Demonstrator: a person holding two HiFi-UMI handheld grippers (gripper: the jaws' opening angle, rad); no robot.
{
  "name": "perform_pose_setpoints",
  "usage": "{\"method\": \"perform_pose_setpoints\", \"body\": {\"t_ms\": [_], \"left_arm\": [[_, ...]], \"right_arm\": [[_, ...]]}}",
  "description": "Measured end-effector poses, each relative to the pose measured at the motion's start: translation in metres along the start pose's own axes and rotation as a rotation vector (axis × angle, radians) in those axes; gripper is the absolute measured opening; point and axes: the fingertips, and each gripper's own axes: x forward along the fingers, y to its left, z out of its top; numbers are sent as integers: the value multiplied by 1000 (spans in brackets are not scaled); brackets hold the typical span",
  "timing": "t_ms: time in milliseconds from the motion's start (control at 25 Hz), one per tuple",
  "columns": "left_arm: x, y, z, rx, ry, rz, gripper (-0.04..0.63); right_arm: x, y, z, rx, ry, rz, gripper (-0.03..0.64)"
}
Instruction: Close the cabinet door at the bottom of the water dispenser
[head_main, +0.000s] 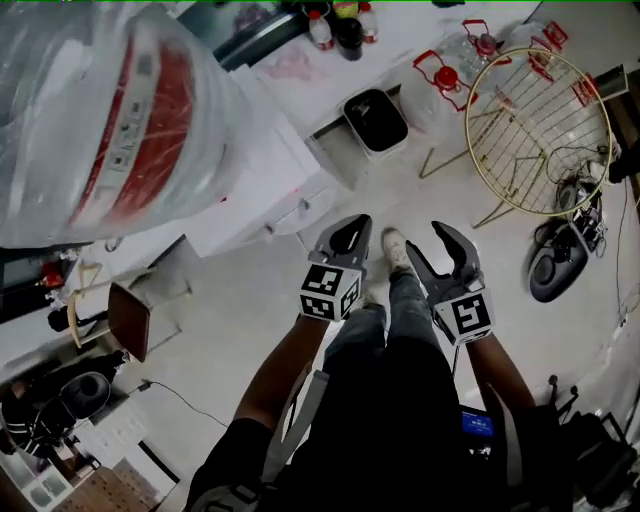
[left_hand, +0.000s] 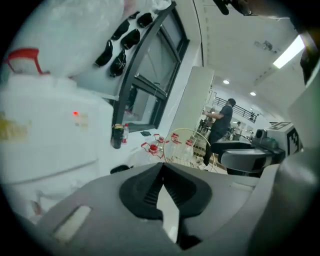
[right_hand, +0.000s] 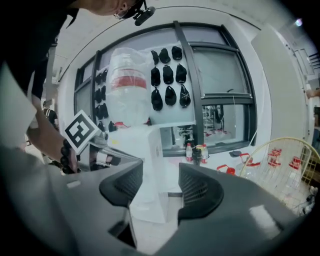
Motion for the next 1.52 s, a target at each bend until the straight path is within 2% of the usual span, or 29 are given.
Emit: {"method": "perform_pose_setpoints", "body": {"t_ms": [40, 240, 400, 480, 640, 800, 1000, 1320, 1520], "left_arm": [[-13, -3, 13, 4, -21, 8, 8], [-60, -11, 76, 67, -114, 16, 8], [-108, -12, 112, 77, -196, 45, 6], [-135, -6, 120, 75, -220, 64, 6], [-191, 11, 132, 61, -270, 120, 6], [-234, 20, 140, 41, -330, 173, 6], [-279, 31, 144, 35, -383, 258, 6], [-319, 32, 165, 97, -465, 376, 8], [-324, 35, 172, 80, -503, 415, 8]], "right_arm": [[-3, 7, 12, -12, -12, 11, 224], [3, 39, 64, -71, -54, 80, 184], [7, 59, 100, -72, -111, 133, 160], [9, 72, 116, -77, -136, 160, 151], [12, 109, 150, -181, -184, 220, 136], [12, 124, 162, -130, -186, 262, 105], [12, 142, 181, -139, -213, 307, 69], [13, 150, 195, -80, -203, 419, 6], [24, 146, 199, -83, -188, 466, 6]]}}
